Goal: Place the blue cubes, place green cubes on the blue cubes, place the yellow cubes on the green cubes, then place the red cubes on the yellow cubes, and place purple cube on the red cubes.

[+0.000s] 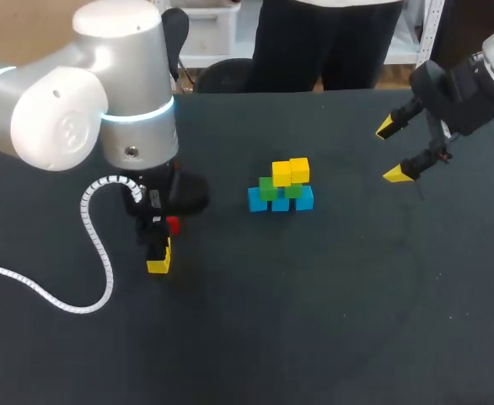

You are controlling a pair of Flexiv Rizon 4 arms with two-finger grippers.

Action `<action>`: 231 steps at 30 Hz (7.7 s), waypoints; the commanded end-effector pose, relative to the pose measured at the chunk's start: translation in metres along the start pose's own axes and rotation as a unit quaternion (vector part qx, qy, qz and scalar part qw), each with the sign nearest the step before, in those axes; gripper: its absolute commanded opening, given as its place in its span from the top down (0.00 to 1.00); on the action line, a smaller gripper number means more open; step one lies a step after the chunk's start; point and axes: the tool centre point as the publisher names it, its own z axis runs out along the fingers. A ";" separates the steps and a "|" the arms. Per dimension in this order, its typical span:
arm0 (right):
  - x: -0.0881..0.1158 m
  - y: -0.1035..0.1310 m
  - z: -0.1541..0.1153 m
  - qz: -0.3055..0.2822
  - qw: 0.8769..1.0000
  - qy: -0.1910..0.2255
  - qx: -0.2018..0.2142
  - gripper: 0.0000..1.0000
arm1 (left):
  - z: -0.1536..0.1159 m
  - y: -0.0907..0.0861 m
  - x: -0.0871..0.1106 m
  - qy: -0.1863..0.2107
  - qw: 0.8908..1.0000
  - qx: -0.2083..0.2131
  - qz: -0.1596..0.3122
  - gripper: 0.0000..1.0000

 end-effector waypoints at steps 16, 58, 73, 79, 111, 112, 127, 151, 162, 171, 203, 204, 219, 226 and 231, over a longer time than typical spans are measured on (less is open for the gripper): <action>0.000 0.001 0.000 0.000 1.000 -0.001 0.001 0.00 | -0.051 0.028 -0.037 -0.002 0.997 -0.028 -0.077 1.00; 0.000 0.001 0.000 0.000 1.000 -0.001 0.001 0.00 | -0.084 0.054 -0.097 -0.036 0.994 -0.073 -0.075 1.00; 0.000 0.001 0.000 0.000 1.000 -0.001 0.001 0.00 | -0.066 0.048 -0.105 -0.065 0.990 -0.080 -0.093 1.00; 0.000 0.001 0.000 0.000 1.000 -0.001 0.001 0.00 | -0.055 0.037 -0.105 -0.066 0.990 -0.072 -0.099 1.00; 0.000 0.001 0.000 0.000 1.000 -0.001 0.001 0.00 | -0.013 0.024 -0.117 -0.069 0.992 -0.018 -0.105 1.00; 0.000 0.001 0.000 0.000 1.000 -0.001 0.001 0.00 | -0.012 0.024 -0.117 -0.069 0.992 -0.018 -0.105 1.00; 0.000 0.001 0.000 0.000 1.000 -0.001 0.001 0.00 | -0.005 0.025 -0.117 -0.070 0.992 -0.008 -0.105 0.87; 0.000 0.001 0.000 0.000 1.000 -0.001 0.001 0.00 | -0.012 0.028 -0.111 -0.054 0.996 -0.033 -0.057 0.00; 0.000 0.001 0.000 0.000 1.000 -0.001 0.001 0.00 | -0.004 0.028 -0.112 -0.046 0.997 -0.022 -0.058 0.00; 0.000 0.001 0.000 0.000 1.000 -0.001 0.001 0.00 | -0.005 0.031 -0.112 -0.033 0.998 -0.022 -0.053 0.00; 0.000 0.001 0.000 0.000 1.000 -0.001 0.001 0.00 | 0.009 0.041 -0.111 -0.018 0.998 -0.013 -0.055 0.59; 0.000 0.001 0.000 0.000 1.000 -0.001 0.001 0.00 | 0.010 0.042 -0.110 -0.018 0.998 -0.012 -0.056 0.64; 0.000 0.001 0.000 0.000 1.000 -0.001 0.001 0.00 | 0.006 0.039 -0.107 -0.013 0.998 -0.009 -0.061 1.00; 0.000 0.001 0.000 0.000 1.000 -0.001 0.001 0.00 | -0.008 0.039 -0.106 -0.001 0.997 -0.014 -0.071 1.00; 0.000 0.001 0.000 0.000 1.000 -0.001 0.001 0.00 | -0.018 0.037 -0.104 0.003 0.997 -0.023 -0.077 1.00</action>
